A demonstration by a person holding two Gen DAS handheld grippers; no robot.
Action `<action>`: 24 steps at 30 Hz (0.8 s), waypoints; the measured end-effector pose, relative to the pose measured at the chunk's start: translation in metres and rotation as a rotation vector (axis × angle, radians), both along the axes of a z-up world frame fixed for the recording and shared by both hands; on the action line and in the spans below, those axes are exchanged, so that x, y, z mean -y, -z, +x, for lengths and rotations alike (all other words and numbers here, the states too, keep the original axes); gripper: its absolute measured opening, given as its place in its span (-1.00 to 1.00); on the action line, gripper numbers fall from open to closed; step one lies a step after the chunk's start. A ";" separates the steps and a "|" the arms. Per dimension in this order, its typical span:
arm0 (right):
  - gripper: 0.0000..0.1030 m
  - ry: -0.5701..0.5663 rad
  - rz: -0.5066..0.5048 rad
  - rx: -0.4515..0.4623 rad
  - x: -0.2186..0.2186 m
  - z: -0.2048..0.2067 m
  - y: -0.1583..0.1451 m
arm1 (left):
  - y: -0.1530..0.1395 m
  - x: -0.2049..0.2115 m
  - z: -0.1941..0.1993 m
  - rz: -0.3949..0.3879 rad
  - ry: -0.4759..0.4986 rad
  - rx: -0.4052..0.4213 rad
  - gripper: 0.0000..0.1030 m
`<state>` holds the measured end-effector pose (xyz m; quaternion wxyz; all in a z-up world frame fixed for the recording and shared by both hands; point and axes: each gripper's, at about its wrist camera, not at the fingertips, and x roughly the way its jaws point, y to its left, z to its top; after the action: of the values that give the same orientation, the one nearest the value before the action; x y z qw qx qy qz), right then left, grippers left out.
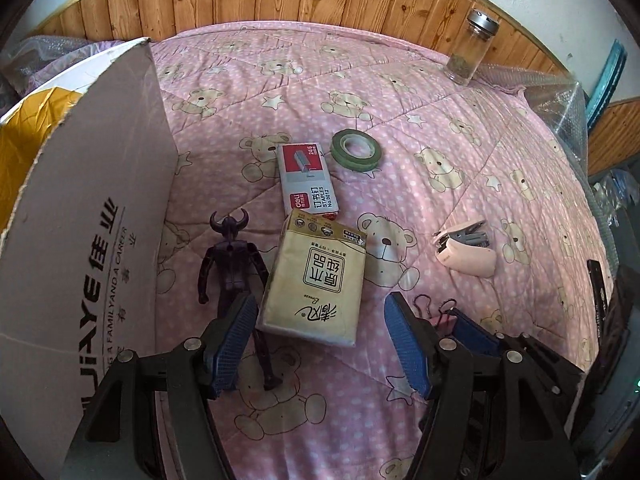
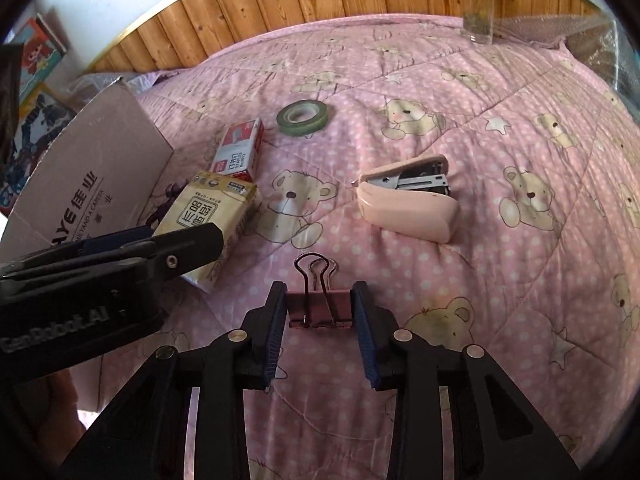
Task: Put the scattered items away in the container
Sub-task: 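Grasp the tissue pack with the left tool while the right tool grasps the binder clip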
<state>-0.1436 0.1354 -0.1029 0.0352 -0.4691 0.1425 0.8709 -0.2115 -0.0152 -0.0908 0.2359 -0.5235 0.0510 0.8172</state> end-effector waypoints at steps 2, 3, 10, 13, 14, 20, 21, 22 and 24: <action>-0.33 0.032 -0.022 -0.001 -0.009 0.007 -0.003 | 0.010 -0.004 -0.004 -0.016 0.000 0.002 0.31; -0.33 0.048 -0.032 -0.003 -0.014 0.010 -0.004 | 0.011 -0.006 -0.004 -0.015 0.006 -0.018 0.32; -0.33 0.111 -0.084 -0.013 -0.028 0.027 -0.014 | 0.017 -0.012 -0.003 -0.032 0.038 -0.069 0.02; -0.33 0.118 -0.105 -0.042 -0.027 0.033 -0.025 | 0.001 -0.001 -0.001 0.042 0.019 -0.056 0.01; -0.33 0.117 -0.109 -0.050 -0.026 0.035 -0.029 | -0.005 0.003 0.001 0.067 0.018 -0.053 0.01; -0.33 0.106 -0.121 -0.077 -0.015 0.045 -0.044 | -0.035 0.014 0.025 0.146 0.044 -0.033 0.01; -0.33 0.102 -0.118 -0.081 -0.012 0.048 -0.047 | -0.037 0.017 0.029 0.155 0.046 -0.026 0.01; -0.33 0.097 -0.117 -0.085 -0.010 0.051 -0.049 | -0.039 0.018 0.034 0.163 0.047 -0.018 0.01; -0.33 0.089 -0.108 -0.093 -0.006 0.059 -0.055 | -0.043 0.022 0.042 0.171 0.049 -0.008 0.01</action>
<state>-0.0846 0.1411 -0.0480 0.0420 -0.4226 0.2117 0.8802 -0.1695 -0.0370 -0.0482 0.2997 -0.4967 -0.0053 0.8145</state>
